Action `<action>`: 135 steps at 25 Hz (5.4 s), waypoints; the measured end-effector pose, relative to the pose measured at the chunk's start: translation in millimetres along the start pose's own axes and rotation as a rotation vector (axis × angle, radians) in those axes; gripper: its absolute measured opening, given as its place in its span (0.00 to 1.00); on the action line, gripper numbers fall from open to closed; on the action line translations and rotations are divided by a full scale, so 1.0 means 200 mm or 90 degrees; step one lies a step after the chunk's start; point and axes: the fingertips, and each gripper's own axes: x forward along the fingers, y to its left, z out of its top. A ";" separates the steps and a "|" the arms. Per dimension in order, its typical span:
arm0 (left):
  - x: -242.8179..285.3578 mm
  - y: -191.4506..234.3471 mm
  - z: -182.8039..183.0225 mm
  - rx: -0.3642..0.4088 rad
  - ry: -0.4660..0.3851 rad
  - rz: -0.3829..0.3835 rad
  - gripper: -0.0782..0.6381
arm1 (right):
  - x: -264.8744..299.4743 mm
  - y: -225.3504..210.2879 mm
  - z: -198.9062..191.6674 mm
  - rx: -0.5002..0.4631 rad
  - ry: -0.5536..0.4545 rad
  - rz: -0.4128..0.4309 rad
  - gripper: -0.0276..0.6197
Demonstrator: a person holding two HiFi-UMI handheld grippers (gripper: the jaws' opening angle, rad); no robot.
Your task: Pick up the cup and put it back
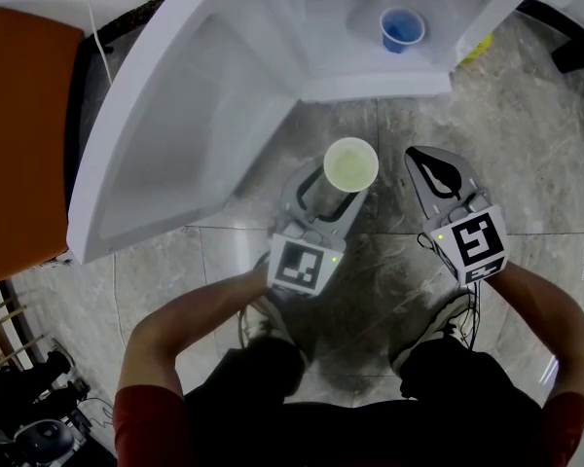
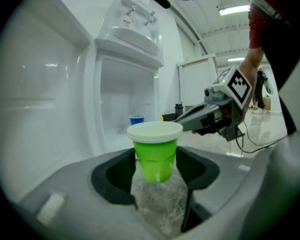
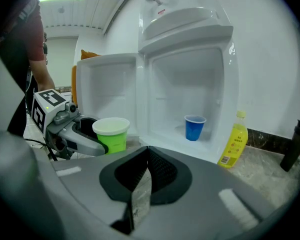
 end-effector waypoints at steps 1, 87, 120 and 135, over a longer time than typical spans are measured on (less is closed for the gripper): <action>0.00 0.00 0.00 -0.002 -0.001 0.001 0.46 | 0.00 0.00 0.00 0.001 -0.003 -0.002 0.04; 0.93 0.70 0.15 -0.057 -0.016 0.248 0.49 | 0.03 -0.22 -0.26 0.064 0.033 -0.043 0.04; 0.53 0.42 0.10 -0.044 -0.008 0.145 0.50 | 0.02 -0.17 -0.15 0.055 0.027 -0.044 0.04; 0.11 0.24 0.03 -0.059 -0.001 0.066 0.49 | 0.05 -0.07 -0.08 0.033 0.024 -0.026 0.04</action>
